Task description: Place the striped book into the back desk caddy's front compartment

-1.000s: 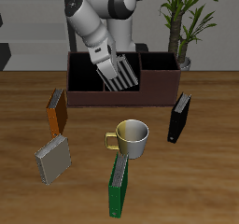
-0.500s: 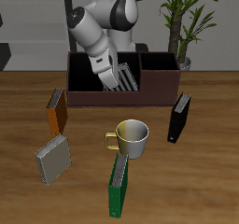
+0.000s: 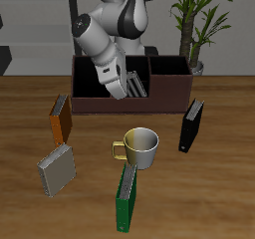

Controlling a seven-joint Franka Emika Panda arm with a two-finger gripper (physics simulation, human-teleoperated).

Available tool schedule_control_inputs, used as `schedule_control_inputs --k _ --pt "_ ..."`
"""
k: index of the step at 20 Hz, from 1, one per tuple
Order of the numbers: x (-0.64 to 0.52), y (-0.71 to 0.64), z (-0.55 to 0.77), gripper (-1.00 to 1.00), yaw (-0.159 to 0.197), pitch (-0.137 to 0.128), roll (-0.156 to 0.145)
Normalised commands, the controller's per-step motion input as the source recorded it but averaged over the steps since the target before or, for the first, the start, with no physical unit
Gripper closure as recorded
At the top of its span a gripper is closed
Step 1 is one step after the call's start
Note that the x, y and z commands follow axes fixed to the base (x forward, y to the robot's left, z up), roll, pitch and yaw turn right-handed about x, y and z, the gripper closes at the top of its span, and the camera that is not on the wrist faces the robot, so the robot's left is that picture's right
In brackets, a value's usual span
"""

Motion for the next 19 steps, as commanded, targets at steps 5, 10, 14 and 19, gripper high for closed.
schedule_control_inputs --k 5,10,14,19 --pt "0.02 0.02 0.03 -1.0 -0.034 -0.023 -0.007" --pt "0.01 0.04 0.03 -1.0 -0.031 -0.012 0.004" --pt "-0.04 0.0 0.02 -1.0 -0.047 -0.005 0.004" --pt "-0.07 -0.05 0.26 -1.0 -0.207 -0.015 -0.022"
